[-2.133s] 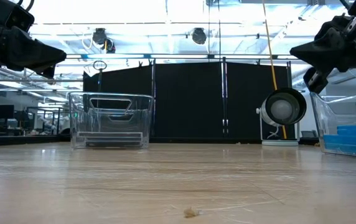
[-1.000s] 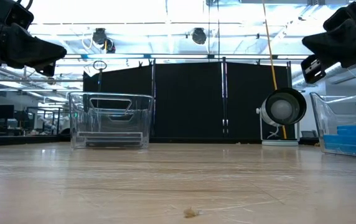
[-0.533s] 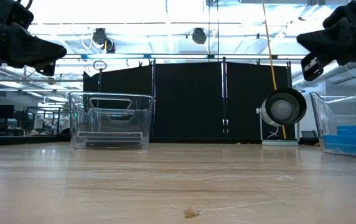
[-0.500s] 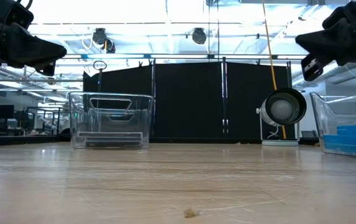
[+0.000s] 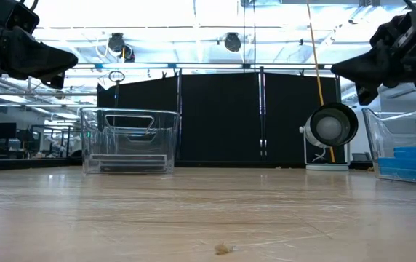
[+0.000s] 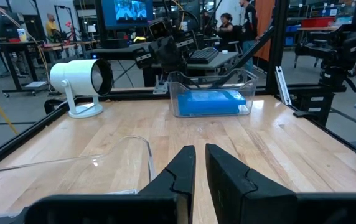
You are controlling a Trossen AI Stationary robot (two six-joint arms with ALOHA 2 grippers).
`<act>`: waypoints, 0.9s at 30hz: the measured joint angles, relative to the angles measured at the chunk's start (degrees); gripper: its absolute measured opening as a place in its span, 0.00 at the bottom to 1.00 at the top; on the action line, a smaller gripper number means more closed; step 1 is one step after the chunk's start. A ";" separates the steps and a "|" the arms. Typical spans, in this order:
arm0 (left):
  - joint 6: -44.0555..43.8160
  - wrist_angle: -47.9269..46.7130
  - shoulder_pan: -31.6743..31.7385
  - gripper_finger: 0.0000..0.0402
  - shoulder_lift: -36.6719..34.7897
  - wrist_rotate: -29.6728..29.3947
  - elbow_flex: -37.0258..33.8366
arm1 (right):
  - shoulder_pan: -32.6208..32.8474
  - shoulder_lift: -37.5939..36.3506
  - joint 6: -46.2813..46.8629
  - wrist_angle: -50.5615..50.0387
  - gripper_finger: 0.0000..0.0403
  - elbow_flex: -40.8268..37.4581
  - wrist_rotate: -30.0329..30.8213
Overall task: Pick & place jewel cases by type
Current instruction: Adjust the left transparent bin
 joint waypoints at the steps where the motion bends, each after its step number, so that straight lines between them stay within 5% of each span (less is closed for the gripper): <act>1: 0.00 0.00 0.00 0.12 0.00 0.00 0.00 | 0.00 0.11 0.00 -0.05 0.00 0.01 -0.07; 27: 0.00 0.00 0.00 0.12 0.00 0.00 0.00 | 0.01 6.33 -0.46 -0.37 0.00 0.02 -0.23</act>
